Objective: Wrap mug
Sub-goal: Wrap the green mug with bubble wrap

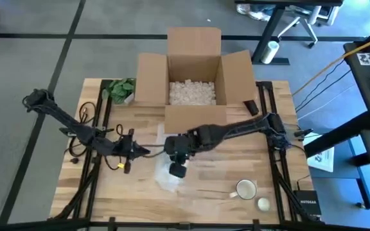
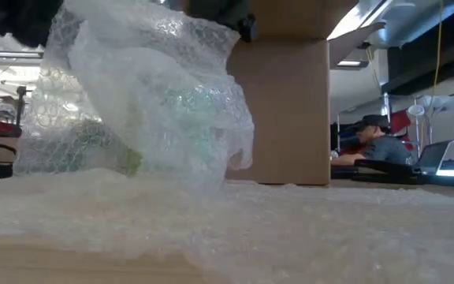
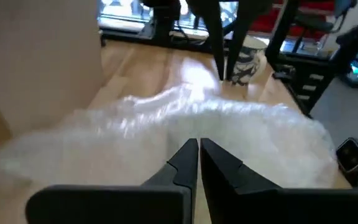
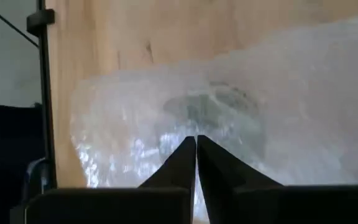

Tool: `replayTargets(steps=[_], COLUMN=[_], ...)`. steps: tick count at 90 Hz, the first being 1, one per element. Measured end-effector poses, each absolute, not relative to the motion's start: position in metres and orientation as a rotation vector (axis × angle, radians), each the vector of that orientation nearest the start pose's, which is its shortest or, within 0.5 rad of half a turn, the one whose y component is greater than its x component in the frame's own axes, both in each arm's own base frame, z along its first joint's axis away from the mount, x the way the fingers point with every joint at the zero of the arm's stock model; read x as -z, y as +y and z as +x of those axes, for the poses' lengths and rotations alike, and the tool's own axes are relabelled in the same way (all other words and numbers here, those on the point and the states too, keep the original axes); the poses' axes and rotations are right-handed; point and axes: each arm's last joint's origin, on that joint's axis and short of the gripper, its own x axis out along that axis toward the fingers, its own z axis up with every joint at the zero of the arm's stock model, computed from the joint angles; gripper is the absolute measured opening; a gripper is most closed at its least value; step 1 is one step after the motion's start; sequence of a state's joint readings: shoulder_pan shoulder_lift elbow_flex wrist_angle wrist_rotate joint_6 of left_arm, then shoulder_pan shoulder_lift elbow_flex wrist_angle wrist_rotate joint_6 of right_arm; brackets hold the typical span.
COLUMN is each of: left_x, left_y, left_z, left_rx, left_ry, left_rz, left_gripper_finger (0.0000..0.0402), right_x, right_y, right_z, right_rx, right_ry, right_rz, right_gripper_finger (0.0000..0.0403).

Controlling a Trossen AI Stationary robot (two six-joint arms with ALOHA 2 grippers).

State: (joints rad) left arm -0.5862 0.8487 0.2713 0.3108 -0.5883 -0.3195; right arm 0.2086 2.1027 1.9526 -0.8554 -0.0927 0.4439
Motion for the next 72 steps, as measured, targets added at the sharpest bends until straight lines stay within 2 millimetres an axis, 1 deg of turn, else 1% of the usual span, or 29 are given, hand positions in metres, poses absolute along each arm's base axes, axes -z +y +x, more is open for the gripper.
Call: replayTargets(steps=[15, 22, 29, 47, 54, 59, 72], left_x=[-0.169, -0.159, -0.153, -0.151, -0.147, -0.144, -0.135], left_y=[-0.079, -0.076, -0.076, -0.076, -0.076, -0.076, -0.078], left_z=[0.138, 0.132, 0.129, 0.129, 0.129, 0.129, 0.131], left_rx=[-0.006, -0.013, -0.023, -0.041, -0.054, -0.064, -0.085], left_ry=[0.117, 0.115, 0.129, 0.134, 0.157, 0.181, 0.231], left_rz=[-0.276, -0.313, -0.343, -0.354, -0.367, -0.382, -0.426], left_gripper_finger=[0.0000, 0.0000, 0.0000, 0.0000, 0.0000, 0.0000, 0.0000], right_x=[-0.233, -0.218, -0.205, -0.187, -0.182, -0.175, -0.175], right_y=[0.095, 0.094, 0.092, 0.086, 0.083, 0.082, 0.083], right_z=[0.461, 0.465, 0.468, 0.474, 0.474, 0.474, 0.471], right_rx=[-0.074, -0.073, -0.072, -0.082, -0.081, -0.081, -0.094], right_ry=[1.139, 1.185, 1.219, 1.251, 1.279, 1.309, 1.351], right_rz=[0.373, 0.382, 0.392, 0.422, 0.433, 0.435, 0.421], right_gripper_finger=[0.0000, 0.0000, 0.0000, 0.0000, 0.0000, 0.0000, 0.0000])
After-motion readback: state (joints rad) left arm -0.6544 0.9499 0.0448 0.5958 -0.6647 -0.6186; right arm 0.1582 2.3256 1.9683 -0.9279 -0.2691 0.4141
